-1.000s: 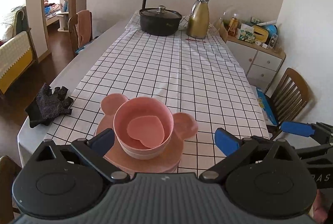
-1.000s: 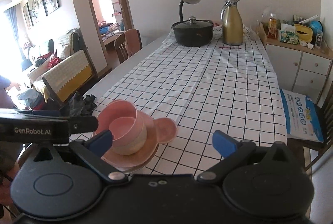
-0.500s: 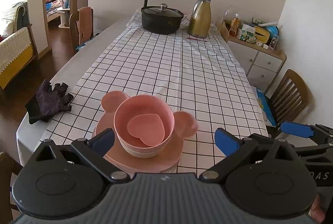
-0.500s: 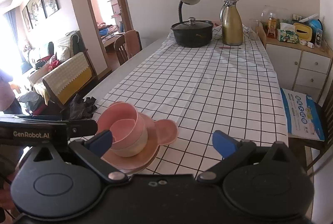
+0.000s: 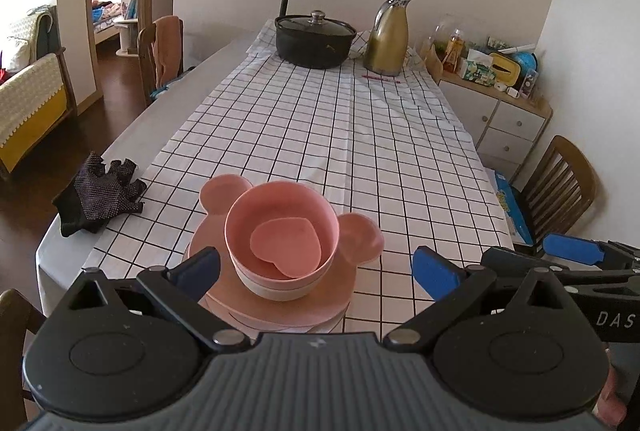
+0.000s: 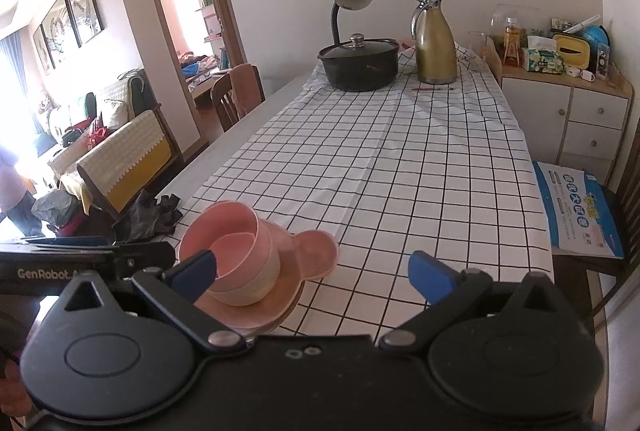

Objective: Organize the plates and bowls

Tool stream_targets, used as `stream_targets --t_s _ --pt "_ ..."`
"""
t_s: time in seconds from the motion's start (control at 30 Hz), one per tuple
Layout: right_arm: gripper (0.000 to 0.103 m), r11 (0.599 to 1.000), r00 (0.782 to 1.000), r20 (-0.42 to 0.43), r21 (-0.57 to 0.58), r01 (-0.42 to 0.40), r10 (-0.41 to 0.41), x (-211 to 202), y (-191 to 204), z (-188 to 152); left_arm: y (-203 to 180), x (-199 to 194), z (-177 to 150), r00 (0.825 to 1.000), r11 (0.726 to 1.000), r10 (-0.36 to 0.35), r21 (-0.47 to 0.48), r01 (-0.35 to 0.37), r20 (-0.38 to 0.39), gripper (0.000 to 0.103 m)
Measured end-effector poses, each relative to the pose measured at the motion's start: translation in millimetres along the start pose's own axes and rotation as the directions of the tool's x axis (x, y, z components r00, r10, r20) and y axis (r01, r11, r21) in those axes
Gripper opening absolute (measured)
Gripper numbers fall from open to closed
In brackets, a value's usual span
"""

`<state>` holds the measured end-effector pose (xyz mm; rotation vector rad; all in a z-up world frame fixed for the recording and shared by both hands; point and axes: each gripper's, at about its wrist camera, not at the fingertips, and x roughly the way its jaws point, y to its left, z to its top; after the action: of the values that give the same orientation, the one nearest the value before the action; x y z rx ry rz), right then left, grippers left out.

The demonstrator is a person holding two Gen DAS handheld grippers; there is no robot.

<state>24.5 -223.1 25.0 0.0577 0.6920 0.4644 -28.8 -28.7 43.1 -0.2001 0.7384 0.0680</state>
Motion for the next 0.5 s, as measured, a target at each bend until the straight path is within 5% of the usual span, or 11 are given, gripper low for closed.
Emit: stream_targets --t_s 0.5 --pt "0.102 1.000 1.000 -0.010 0.004 0.003 -0.003 6.3 6.5 2.2 7.4 1.0 1.3 1.000 1.000 -0.009 -0.006 0.009 -0.009 0.103"
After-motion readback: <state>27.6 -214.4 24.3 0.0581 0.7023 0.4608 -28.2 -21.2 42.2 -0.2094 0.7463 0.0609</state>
